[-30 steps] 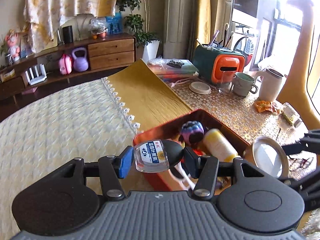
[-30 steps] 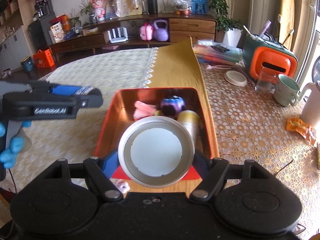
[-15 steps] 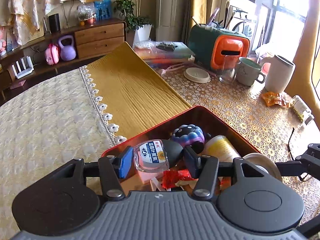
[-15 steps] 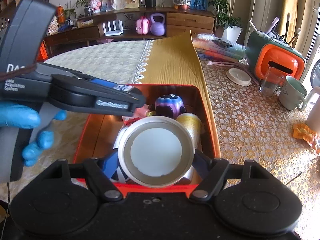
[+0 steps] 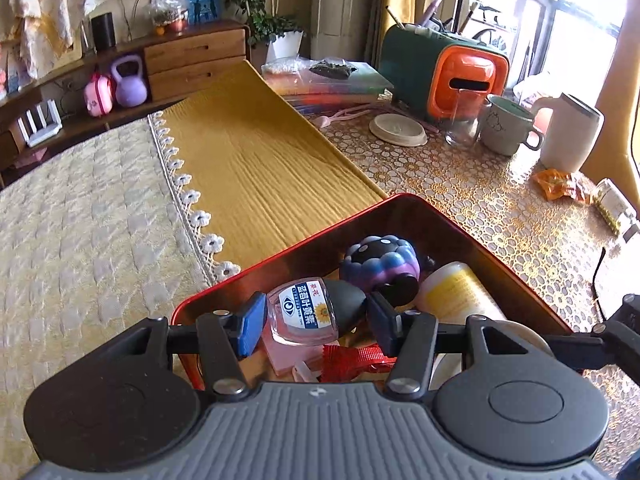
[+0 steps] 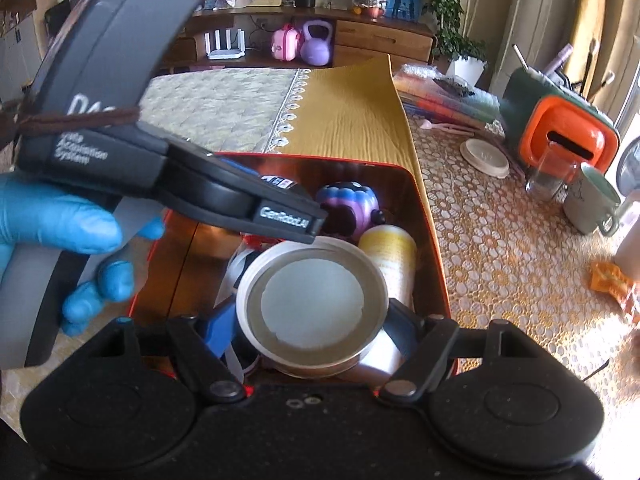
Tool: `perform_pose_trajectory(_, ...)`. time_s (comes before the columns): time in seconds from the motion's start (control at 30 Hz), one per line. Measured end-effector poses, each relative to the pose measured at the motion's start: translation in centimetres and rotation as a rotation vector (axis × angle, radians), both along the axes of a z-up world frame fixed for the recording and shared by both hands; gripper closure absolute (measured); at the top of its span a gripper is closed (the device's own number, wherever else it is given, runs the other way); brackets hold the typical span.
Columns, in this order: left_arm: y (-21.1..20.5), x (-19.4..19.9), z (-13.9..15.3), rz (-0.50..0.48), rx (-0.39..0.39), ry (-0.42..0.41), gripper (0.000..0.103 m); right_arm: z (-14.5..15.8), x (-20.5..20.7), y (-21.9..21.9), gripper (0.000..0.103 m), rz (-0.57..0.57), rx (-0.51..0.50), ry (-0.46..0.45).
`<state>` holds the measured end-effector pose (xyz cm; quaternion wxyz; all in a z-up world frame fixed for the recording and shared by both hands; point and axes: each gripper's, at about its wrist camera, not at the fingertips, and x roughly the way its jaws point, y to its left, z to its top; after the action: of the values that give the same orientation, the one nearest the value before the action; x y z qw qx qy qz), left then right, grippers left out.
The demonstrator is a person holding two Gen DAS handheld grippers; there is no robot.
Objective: Organize rigid objects
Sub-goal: 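Open both tools to drop the bottle and lid into the box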
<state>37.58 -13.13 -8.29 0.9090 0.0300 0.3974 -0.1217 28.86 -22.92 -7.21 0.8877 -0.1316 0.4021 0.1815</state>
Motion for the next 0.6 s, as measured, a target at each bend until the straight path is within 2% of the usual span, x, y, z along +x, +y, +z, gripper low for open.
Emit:
perform_pose_trajectory(0.23,-0.54,-0.02,-0.10,-0.017,0.035,-0.013,0.047,-0.20,-0.38,0.58,0.025,-0.003,-0.038,-0.020)
perform_pose_trajectory(0.37,-0.64,-0.14,-0.15,-0.027,0.024,-0.012,0.037,-0.18,-0.37,0.45,0.022,-0.005,-0.024,-0.017)
perform_pose_trajectory(0.6,-0.05,-0.47,0.08,-0.012,-0.009,-0.009,0.035,0.21,-0.65,0.07,0.018,-0.015,-0.001,-0.033)
